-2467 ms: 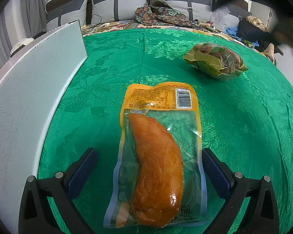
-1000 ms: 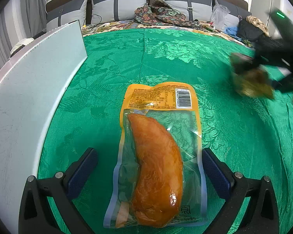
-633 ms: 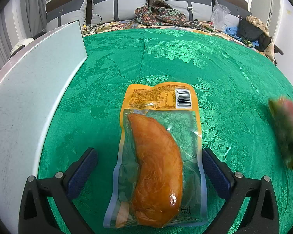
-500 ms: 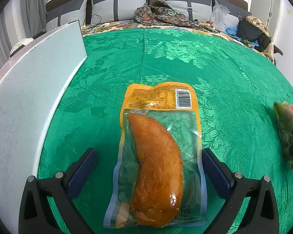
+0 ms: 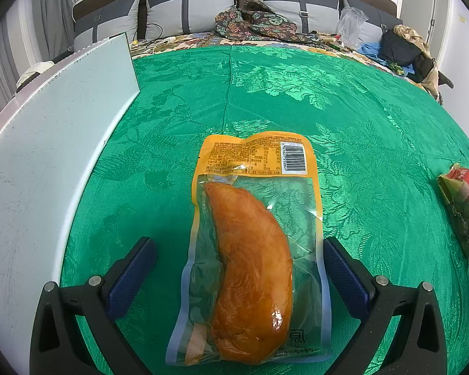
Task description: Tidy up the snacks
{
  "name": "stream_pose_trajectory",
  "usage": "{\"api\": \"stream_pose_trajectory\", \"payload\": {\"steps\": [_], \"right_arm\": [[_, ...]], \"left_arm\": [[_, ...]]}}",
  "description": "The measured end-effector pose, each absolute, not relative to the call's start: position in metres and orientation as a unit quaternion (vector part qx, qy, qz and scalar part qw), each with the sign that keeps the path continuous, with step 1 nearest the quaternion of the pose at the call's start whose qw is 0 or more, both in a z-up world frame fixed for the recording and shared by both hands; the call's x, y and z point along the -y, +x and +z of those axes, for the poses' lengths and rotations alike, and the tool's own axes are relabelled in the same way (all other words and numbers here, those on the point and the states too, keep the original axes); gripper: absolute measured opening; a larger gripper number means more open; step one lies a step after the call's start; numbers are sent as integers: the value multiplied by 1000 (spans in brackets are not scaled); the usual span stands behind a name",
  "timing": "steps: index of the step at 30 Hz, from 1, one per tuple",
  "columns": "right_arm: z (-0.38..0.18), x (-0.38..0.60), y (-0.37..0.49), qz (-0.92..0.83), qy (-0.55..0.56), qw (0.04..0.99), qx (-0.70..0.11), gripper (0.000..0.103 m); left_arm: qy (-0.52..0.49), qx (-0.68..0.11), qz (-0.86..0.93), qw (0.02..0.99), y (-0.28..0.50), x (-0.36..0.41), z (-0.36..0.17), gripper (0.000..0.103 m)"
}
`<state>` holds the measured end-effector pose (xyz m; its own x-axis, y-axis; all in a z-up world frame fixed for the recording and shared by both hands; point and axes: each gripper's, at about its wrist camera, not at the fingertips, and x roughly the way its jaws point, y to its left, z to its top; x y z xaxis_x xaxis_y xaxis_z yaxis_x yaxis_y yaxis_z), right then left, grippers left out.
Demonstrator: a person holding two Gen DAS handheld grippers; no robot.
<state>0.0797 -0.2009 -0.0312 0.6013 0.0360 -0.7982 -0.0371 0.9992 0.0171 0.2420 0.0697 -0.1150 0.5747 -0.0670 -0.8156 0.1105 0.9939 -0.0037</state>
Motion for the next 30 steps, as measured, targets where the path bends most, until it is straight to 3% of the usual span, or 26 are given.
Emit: {"api": "stream_pose_trajectory", "payload": {"steps": [6, 18, 24, 28, 30], "right_arm": [[-42, 226, 29, -42, 35, 921, -385, 82], [-66, 257, 28, -113, 53, 895, -429, 82], [-69, 261, 35, -108, 51, 890, -440, 94], [-61, 266, 41, -86, 50, 869, -485, 90], [-33, 265, 34, -77, 60, 887, -452, 92]], "left_arm": [[24, -458, -50, 887, 242, -70, -115, 103], [24, -458, -50, 887, 242, -70, -115, 103], [25, -460, -51, 886, 242, -70, -115, 103], [41, -511, -74, 856, 253, -68, -112, 103], [47, -535, -87, 839, 260, -65, -111, 103]]}}
